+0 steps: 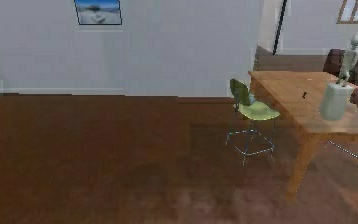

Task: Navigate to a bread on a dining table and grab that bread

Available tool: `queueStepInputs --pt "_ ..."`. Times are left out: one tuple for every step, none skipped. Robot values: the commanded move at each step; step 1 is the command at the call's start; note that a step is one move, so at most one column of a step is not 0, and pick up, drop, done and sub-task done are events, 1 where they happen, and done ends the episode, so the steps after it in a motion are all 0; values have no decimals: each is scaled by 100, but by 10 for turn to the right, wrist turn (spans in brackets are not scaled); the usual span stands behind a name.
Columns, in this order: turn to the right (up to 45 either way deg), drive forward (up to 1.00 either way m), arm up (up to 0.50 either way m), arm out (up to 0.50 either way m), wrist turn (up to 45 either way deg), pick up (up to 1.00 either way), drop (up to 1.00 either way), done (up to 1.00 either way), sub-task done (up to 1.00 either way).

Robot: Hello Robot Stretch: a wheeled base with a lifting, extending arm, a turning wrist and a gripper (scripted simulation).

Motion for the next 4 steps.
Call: queueStepInputs --pt "-450 0 0 0 0 0 0 0 0" --pt "-420 0 0 0 0 0 0 0 0" --pt "0 100 0 0 0 0 0 0 0" --pt "-30 0 0 0 0 0 0 0 0"
